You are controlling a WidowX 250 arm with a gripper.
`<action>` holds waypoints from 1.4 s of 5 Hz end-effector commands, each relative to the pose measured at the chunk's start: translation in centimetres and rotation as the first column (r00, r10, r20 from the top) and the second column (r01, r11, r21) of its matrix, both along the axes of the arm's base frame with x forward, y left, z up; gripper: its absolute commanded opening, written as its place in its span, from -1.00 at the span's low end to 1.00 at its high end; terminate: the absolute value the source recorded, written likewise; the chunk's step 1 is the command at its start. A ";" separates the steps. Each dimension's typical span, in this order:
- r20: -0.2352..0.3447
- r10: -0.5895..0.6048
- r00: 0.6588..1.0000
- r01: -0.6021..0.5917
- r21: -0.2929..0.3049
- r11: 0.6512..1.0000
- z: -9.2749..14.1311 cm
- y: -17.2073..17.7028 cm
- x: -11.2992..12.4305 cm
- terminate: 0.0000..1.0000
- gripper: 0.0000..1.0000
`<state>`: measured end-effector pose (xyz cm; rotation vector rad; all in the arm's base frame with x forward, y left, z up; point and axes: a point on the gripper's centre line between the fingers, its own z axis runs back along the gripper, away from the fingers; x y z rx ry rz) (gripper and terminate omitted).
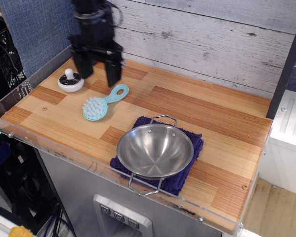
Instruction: Place the piece of sushi near the steel pot.
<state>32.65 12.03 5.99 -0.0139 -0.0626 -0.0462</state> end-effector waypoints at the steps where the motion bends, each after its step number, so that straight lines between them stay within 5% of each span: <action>1: 0.071 0.106 0.992 -0.108 0.026 0.994 2.5 4.2 -1.4 -1.00 1.00; 4: 0.066 0.192 0.979 -0.196 0.064 0.978 2.3 7.5 0.2 -1.00 1.00; 7: -0.012 0.166 0.986 -0.164 0.129 0.978 -0.9 6.5 1.0 -1.00 1.00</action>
